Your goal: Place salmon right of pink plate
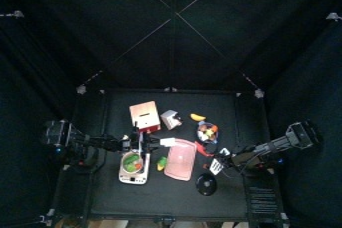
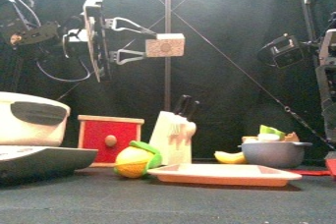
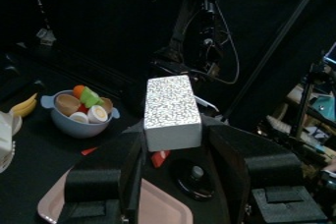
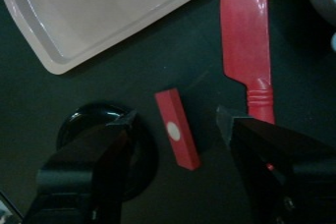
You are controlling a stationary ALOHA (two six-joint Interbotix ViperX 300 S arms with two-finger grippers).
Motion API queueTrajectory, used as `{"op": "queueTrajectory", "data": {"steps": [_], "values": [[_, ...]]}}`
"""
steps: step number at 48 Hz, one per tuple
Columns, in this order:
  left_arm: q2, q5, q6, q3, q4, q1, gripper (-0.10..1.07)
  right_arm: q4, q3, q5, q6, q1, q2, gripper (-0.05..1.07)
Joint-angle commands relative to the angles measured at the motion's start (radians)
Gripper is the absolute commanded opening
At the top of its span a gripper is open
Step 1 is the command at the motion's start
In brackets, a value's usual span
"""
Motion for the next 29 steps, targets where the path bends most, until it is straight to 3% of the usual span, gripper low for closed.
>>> {"op": "queueTrajectory", "data": {"steps": [1, 20, 29], "values": [[-0.012, -0.005, 0.002, -0.009, 0.003, 0.0, 0.65, -0.002, -0.023, -0.003, -0.002, 0.005, -0.002, 0.98], [-0.012, -0.005, 0.002, -0.009, 0.003, 0.0, 0.65, -0.003, -0.031, 0.002, -0.008, 0.002, 0.023, 0.98], [-0.009, -0.005, 0.002, -0.011, 0.003, 0.0, 0.65, -0.054, -0.043, 0.003, -0.011, -0.003, 0.021, 0.98]]}}
